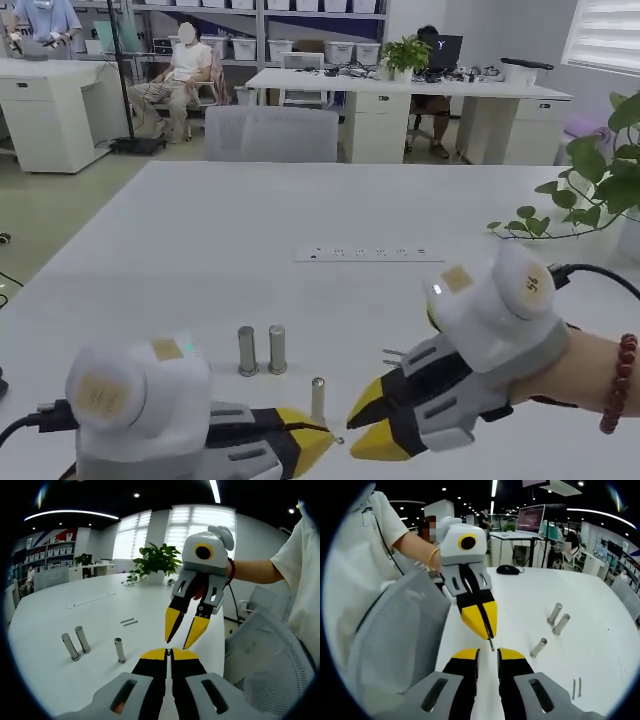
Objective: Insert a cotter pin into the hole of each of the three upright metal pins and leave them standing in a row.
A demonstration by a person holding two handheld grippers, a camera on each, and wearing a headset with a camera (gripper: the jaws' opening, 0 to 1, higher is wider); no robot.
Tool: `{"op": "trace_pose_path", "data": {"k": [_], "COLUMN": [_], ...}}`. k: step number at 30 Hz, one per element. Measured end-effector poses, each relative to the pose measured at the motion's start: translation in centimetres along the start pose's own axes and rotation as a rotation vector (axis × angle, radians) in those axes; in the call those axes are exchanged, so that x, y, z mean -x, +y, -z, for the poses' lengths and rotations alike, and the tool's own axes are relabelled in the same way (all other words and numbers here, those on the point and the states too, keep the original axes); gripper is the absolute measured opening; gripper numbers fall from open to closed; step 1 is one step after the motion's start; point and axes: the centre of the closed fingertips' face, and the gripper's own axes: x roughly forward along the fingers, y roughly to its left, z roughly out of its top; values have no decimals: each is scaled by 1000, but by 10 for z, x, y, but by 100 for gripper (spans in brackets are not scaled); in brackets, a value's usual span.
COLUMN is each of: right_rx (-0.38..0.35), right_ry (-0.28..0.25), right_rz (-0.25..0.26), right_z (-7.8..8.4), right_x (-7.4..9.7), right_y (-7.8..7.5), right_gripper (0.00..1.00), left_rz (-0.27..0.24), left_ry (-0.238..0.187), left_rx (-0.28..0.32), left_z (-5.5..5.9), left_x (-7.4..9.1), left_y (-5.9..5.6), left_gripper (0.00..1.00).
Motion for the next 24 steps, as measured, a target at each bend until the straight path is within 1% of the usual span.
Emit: {"op": "trace_pose_path", "data": {"k": [3, 5, 9, 14, 24], "right_rx": [-3, -5, -8, -3, 7], "right_ry": [0, -2, -7, -15, -20], "right_rz": [-16, -30, -56, -74, -104], "right_z": [1, 2, 2, 1, 0], "right_x": [-1, -2, -3, -4, -4], "right_y": [3, 6, 11, 15, 22], "right_gripper": [16, 16, 15, 13, 5], "left_rz": [36, 54, 71, 86, 107], "left_ry": [-8, -6, -3, -4, -4], "left_rx": [-9, -23, -36, -46, -61], "left_z": [-2, -3, -4, -4, -4], "left_x": [1, 2, 2, 2, 3], "left_y": [-9, -14, -18, -24, -30], "left_gripper": [0, 0, 0, 0, 0]}}
